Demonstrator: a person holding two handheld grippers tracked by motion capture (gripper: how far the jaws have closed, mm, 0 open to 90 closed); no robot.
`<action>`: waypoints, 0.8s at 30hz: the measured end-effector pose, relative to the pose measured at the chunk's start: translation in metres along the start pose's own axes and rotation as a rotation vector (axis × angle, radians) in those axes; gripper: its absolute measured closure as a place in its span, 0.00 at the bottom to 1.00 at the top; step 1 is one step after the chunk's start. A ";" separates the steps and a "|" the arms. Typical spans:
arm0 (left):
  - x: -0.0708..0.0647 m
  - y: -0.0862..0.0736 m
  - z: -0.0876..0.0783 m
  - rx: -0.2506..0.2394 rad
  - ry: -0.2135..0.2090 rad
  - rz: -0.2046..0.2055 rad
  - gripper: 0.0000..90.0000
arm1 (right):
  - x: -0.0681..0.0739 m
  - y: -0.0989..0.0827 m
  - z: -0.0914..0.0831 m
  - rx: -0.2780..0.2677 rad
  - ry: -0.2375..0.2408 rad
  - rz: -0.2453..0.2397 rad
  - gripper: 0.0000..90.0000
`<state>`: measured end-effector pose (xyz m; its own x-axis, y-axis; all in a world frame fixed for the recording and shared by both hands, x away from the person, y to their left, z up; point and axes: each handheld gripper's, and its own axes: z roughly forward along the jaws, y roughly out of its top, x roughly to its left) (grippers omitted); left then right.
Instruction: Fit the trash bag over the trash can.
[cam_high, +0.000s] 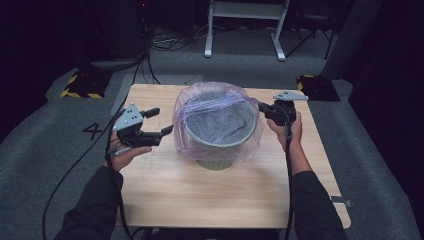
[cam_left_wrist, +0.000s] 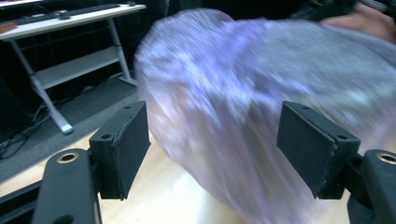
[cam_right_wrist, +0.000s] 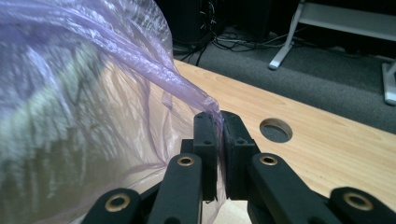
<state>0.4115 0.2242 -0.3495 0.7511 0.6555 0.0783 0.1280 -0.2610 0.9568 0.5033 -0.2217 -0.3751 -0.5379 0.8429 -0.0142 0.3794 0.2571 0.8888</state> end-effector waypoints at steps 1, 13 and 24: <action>0.004 0.004 0.005 -0.002 0.004 -0.006 0.28 | 0.001 0.001 0.000 -0.001 0.000 -0.004 0.95; 0.027 0.019 0.057 0.097 -0.042 0.022 0.71 | 0.005 0.004 -0.001 -0.013 0.033 -0.028 0.95; 0.031 0.016 0.070 0.101 -0.025 0.035 1.00 | 0.011 0.007 0.002 -0.016 0.020 -0.052 0.95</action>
<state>0.4824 0.1908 -0.3518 0.7724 0.6267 0.1033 0.1647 -0.3547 0.9204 0.5015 -0.2103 -0.3700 -0.5713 0.8192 -0.0512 0.3392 0.2924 0.8941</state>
